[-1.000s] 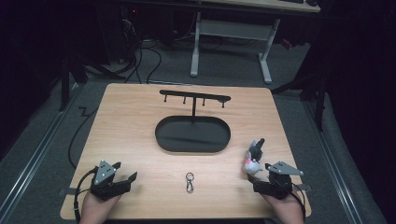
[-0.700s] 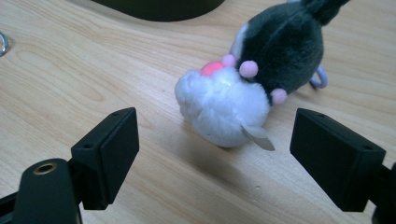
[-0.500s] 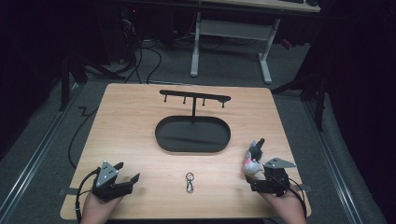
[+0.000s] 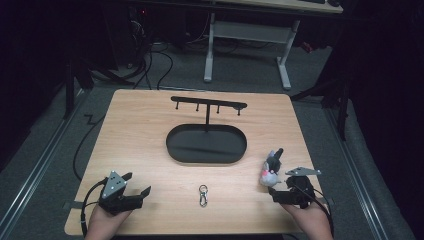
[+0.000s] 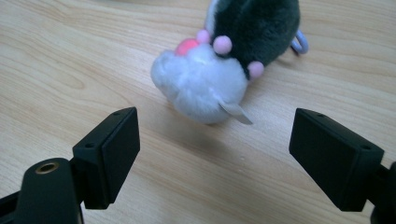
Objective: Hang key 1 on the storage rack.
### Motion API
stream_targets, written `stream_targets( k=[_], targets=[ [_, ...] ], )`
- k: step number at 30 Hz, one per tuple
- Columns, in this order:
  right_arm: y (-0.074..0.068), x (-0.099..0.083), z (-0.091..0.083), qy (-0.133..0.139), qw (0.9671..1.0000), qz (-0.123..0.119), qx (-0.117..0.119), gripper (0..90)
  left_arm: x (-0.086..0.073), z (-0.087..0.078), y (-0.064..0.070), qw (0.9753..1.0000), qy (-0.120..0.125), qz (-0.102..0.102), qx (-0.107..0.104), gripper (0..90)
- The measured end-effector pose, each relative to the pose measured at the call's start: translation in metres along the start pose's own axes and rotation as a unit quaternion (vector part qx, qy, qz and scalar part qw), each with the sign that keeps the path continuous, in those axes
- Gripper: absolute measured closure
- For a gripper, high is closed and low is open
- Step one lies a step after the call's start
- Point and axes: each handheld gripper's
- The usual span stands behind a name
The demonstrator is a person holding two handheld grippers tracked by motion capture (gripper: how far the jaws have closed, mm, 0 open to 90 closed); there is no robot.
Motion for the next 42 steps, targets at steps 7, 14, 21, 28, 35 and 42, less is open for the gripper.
stream_targets(
  k=[7,14,21,28,35,42],
  targets=[
    [-0.001,0.001,0.002,-0.026,0.9995,-0.02,0.002,15.7,0.002,0.003,0.003,1.0,0.006,0.003,-0.007,16.2],
    [-0.009,0.004,0.005,-0.04,0.9982,-0.043,0.007,15.7,0.003,0.002,0.006,0.9999,0.007,0.002,-0.013,16.1],
    [-0.014,0.005,0.004,-0.061,0.996,-0.063,0.019,15.8,0.001,0.002,0.007,0.9999,0.003,0.003,-0.013,16.1],
    [-0.013,0.006,0.002,-0.081,0.993,-0.083,0.018,15.7,0.002,0.003,0.008,0.9998,0.0,0.006,-0.017,16.1],
    [-0.016,0.004,0.005,-0.102,0.9892,-0.104,0.013,15.6,0.002,0.004,0.01,0.9997,-0.003,0.007,-0.022,16.1],
    [-0.02,0.007,0.007,-0.128,0.9843,-0.12,0.021,15.9,-0.001,0.006,0.01,0.9995,-0.008,0.002,-0.03,16.1]
  ],
)
Point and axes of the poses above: each handheld gripper's, and its own axes: z roughly forward along the jaws, x roughly out of its top, y roughly to its right, and after that the axes turned 10 degrees about -x, right-handed
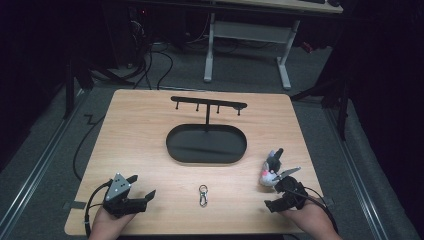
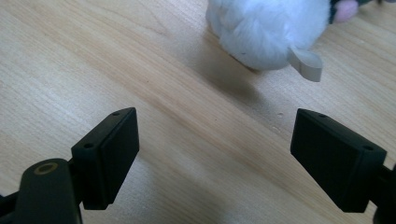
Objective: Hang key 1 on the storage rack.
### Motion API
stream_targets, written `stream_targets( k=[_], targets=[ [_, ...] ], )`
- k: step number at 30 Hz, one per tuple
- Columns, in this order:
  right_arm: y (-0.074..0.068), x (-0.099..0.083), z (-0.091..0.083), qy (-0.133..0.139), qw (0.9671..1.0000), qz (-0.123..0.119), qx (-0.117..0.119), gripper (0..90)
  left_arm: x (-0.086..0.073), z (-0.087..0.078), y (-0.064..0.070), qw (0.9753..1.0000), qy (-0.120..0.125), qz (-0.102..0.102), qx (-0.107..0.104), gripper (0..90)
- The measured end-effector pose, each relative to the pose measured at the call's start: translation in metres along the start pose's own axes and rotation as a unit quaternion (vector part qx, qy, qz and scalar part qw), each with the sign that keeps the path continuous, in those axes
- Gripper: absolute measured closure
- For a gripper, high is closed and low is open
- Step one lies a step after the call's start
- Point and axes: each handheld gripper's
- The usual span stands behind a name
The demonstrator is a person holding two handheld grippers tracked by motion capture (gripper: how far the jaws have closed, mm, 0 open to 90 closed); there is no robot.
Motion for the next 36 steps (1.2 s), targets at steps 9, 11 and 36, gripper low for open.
stream_targets(
  k=[9,11,36],
  targets=[
    [0.008,0.017,-0.007,-0.023,0.9997,0.008,0.01,16.1,-0.001,-0.001,-0.005,1.0,0.004,-0.008,-0.003,16.1],
    [0.01,0.022,-0.008,-0.023,0.9995,0.018,0.012,15.6,0.0,-0.002,-0.005,0.9999,0.008,-0.01,-0.004,16.1],
    [0.027,0.068,0.028,-0.057,0.993,0.102,0.019,13.7,-0.001,-0.002,-0.004,0.9999,0.004,-0.002,-0.01,16.5]
  ],
)
Point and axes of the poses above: each handheld gripper's, and its own axes: z roughly forward along the jaws, x roughly out of its top, y roughly to its right, and after that the axes turned 10 degrees about -x, right-handed
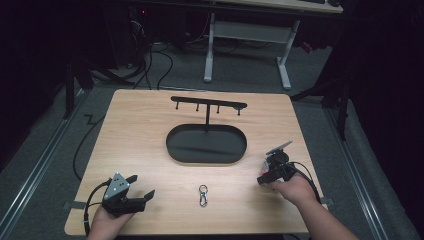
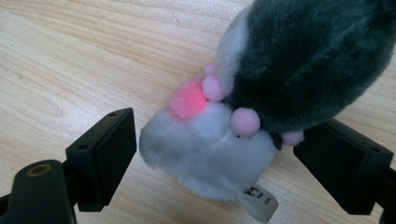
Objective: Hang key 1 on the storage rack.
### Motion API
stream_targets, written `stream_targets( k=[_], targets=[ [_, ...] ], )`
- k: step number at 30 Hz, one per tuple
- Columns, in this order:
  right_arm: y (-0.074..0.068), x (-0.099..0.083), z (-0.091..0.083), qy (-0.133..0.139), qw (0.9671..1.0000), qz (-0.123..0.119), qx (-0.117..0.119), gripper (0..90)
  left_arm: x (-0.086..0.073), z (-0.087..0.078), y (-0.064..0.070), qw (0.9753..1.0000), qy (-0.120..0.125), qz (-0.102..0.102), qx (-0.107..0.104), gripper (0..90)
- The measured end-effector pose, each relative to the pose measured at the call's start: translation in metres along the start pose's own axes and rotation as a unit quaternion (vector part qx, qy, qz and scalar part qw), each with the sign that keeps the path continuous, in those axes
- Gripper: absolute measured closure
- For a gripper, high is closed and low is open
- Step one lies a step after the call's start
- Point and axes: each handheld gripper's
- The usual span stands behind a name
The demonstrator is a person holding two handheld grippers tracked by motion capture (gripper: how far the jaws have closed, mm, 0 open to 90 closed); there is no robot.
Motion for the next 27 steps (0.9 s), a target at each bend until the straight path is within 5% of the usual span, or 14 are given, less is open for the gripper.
stream_targets(
  k=[22,27],
  targets=[
    [-0.0027,-0.0033,0.0089,-0.022,0.9997,0.004,0.006,16.0,-0.0013,0.0021,-0.0003,0.9999,-0.012,0.003,-0.007,16.6],
    [-0.0027,-0.0068,0.0095,-0.02,0.9998,-0.005,0.009,36.4,-0.0017,0.0015,0.0003,0.9999,-0.011,0.003,-0.006,16.7]
  ],
)
Point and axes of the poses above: each handheld gripper's, and its own axes: z roughly forward along the jaws, x roughly out of its top, y roughly to its right, and after that the axes turned 10 degrees about -x, right-handed
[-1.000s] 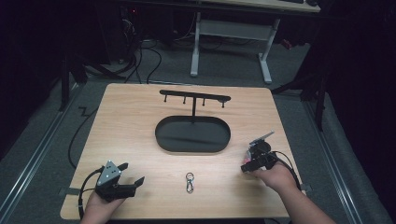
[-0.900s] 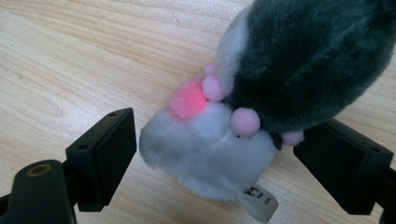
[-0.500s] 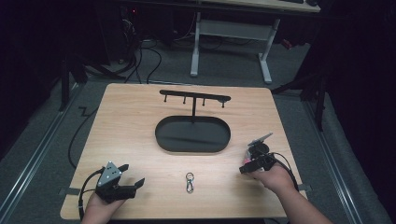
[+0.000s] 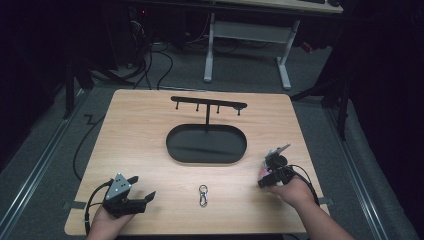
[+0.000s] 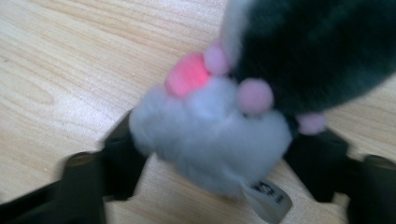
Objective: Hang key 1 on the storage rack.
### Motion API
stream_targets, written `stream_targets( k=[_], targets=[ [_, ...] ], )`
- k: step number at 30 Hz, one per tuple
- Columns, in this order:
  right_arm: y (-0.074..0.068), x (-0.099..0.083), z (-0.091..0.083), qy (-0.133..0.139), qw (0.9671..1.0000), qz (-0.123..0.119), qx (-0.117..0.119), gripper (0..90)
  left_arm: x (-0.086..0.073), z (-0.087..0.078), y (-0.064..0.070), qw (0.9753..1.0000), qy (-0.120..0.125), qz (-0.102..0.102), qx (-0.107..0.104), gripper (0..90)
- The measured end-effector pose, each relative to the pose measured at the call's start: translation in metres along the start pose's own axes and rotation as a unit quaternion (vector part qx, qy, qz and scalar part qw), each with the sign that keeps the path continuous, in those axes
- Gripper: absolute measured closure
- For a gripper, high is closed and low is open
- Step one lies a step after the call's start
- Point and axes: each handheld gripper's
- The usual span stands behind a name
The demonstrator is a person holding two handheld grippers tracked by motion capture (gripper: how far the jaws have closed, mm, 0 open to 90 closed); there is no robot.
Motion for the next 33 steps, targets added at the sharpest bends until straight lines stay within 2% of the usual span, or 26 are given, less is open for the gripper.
stream_targets(
  k=[1,2,3,5,7,9,11,13,17,18,20,21,25,27,30,33],
  targets=[
    [-0.001,-0.001,-0.001,-0.001,1.0,-0.003,-0.002,37.4,0.0,-0.001,0.0,1.0,0.005,-0.008,-0.003,16.8],
    [-0.001,-0.003,-0.002,0.0,0.9998,-0.02,0.002,39.4,-0.001,-0.001,-0.001,0.9999,0.007,-0.013,-0.001,16.9],
    [-0.001,-0.003,-0.002,0.0,0.9998,-0.02,0.002,39.4,-0.001,-0.001,-0.001,0.9999,0.007,-0.013,-0.001,17.0],
    [-0.002,-0.006,-0.003,0.005,0.999,-0.043,0.0,39.9,-0.001,-0.001,-0.001,0.9999,0.005,-0.011,0.001,17.1],
    [-0.002,-0.008,-0.002,0.008,0.9986,-0.053,0.0,39.1,-0.001,-0.001,0.0,0.9999,0.005,-0.01,0.001,17.1],
    [0.0,-0.008,-0.003,0.004,0.9992,-0.039,0.007,36.1,0.0,-0.002,0.001,1.0,0.005,-0.005,0.002,17.1],
    [0.002,-0.009,-0.004,0.006,0.9997,-0.018,0.017,30.8,0.001,-0.003,0.001,0.9999,0.011,-0.01,0.0,17.1],
    [0.007,-0.009,-0.006,0.001,0.9999,-0.002,0.016,27.7,0.0,-0.003,0.0,0.9999,0.01,-0.009,0.0,17.1],
    [0.009,-0.003,-0.006,0.004,0.9999,0.004,0.011,30.6,0.0,-0.001,-0.002,1.0,0.003,-0.008,-0.003,17.1],
    [0.01,-0.002,-0.005,0.006,0.9998,0.012,0.018,31.1,0.0,0.0,-0.001,1.0,0.003,-0.008,-0.004,17.1],
    [0.011,-0.001,-0.005,-0.003,0.9997,0.015,0.02,31.8,-0.001,-0.001,-0.001,0.9999,0.005,-0.012,-0.005,17.2],
    [0.012,-0.002,-0.009,-0.008,0.9999,0.0,0.007,33.4,-0.001,-0.001,-0.001,0.9999,0.004,-0.012,-0.005,17.3],
    [0.015,-0.005,-0.017,-0.009,0.9999,-0.008,-0.008,32.7,0.001,-0.004,-0.001,1.0,0.003,-0.002,-0.002,17.6],
    [0.018,-0.006,-0.021,-0.002,1.0,0.008,-0.002,28.6,0.001,-0.004,-0.002,1.0,0.007,-0.003,-0.001,17.8],
    [0.02,-0.001,-0.023,0.017,0.9982,0.053,0.022,21.0,0.0,-0.002,-0.003,0.9999,0.005,-0.008,-0.003,17.9],
    [0.019,0.004,-0.021,0.021,0.9973,0.067,0.023,21.3,0.001,-0.003,-0.002,1.0,0.001,0.001,0.0,17.9]
  ],
)
Point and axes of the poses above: each handheld gripper's, and its own axes: z roughly forward along the jaws, x roughly out of its top, y roughly to its right, and after that the axes turned 10 degrees about -x, right-handed
